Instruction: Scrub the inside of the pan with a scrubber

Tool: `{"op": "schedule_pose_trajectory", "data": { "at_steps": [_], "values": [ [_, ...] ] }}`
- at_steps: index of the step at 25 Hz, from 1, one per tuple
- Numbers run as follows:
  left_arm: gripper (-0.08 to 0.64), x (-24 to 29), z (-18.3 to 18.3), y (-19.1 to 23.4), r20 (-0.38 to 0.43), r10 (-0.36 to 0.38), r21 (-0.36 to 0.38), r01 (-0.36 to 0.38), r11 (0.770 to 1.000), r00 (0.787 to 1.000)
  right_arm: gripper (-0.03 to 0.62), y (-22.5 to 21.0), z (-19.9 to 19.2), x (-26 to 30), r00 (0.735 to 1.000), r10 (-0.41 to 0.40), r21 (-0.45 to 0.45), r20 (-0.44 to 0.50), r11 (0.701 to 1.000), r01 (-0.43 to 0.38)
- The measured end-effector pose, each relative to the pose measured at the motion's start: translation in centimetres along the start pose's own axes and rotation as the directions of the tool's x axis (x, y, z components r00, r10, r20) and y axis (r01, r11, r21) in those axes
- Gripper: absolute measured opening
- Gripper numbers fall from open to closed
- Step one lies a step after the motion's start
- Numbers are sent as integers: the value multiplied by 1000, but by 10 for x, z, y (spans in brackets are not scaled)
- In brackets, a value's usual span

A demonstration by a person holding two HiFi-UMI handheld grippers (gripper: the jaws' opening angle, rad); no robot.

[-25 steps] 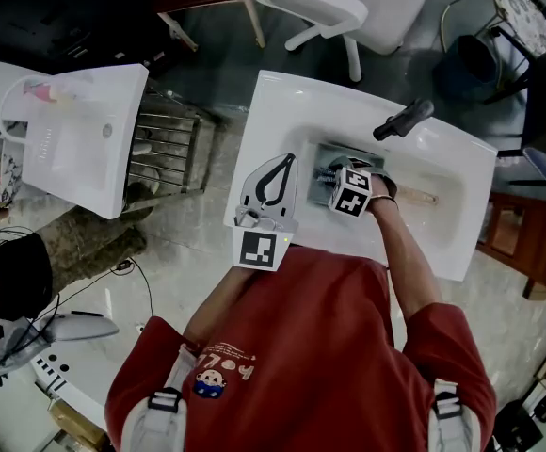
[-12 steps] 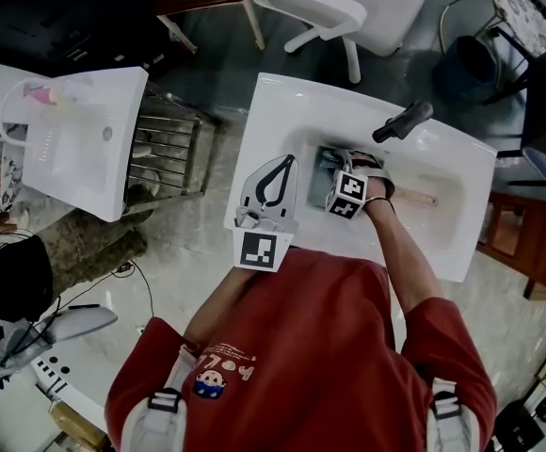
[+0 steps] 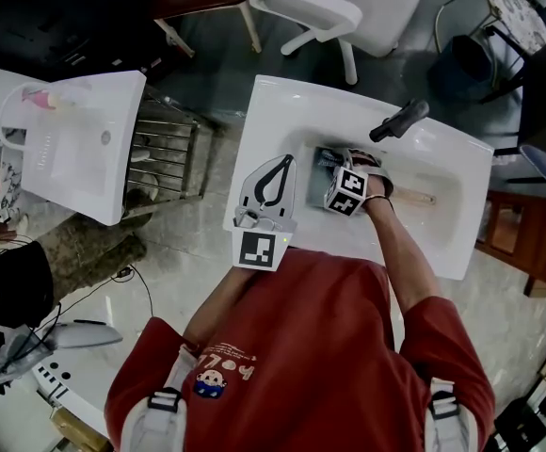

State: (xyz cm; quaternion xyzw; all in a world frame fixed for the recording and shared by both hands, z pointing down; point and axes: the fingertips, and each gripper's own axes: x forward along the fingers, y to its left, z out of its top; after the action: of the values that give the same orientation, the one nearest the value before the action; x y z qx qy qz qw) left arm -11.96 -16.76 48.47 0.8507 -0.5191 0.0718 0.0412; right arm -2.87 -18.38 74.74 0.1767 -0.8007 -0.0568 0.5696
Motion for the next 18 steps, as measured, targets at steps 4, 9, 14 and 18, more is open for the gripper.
{"op": "schedule_pose_trajectory", "data": {
  "at_steps": [4, 9, 14, 18],
  "values": [
    [8, 1, 1, -2, 3, -5, -1, 5, 1000, 1000, 167, -3, -3, -19, 998, 57, 79, 24, 995, -58],
    [8, 3, 3, -7, 5, -21, 0, 21, 1000, 1000, 167, 22, -9, -52, 963, 266, 105, 41, 958, -269],
    [8, 4, 3, -9, 10, -23, 2, 23, 1000, 1000, 169, 60, -25, -62, 898, 439, 79, -18, 896, -437],
    [8, 6, 4, -12, 13, -23, 3, 23, 1000, 1000, 169, 80, -32, -61, 840, 543, 110, -17, 836, -538]
  ]
}}
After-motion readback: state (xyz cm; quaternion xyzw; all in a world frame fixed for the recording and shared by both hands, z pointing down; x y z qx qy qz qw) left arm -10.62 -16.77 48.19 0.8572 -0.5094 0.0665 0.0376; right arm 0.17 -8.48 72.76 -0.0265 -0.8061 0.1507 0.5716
